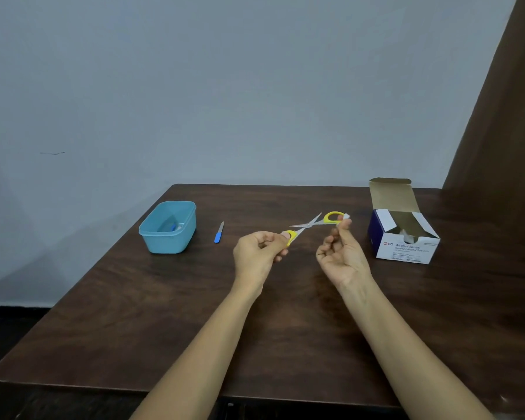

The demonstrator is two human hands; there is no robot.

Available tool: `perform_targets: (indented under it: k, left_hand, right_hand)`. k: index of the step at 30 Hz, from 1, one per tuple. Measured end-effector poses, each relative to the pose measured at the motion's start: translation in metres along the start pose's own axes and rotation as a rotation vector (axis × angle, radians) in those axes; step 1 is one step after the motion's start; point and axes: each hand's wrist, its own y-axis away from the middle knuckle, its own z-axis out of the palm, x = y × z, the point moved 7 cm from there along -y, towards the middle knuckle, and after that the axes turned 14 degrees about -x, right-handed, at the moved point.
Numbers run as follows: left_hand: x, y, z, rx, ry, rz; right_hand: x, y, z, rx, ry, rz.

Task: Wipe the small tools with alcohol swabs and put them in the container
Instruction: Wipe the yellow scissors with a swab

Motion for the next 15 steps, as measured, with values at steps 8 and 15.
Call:
perform_targets:
  k: [8,15]
  left_hand:
    - [0.009,0.007,0.011,0.011,-0.214,0.158]
    - [0.013,0.012,0.019,0.000,-0.307,0.205]
  right_hand:
    - [-0.002,-0.002,-0.012,0.122,0.047,-0.056]
    - [0.002,0.003,-0.010,0.134,0.029,-0.002]
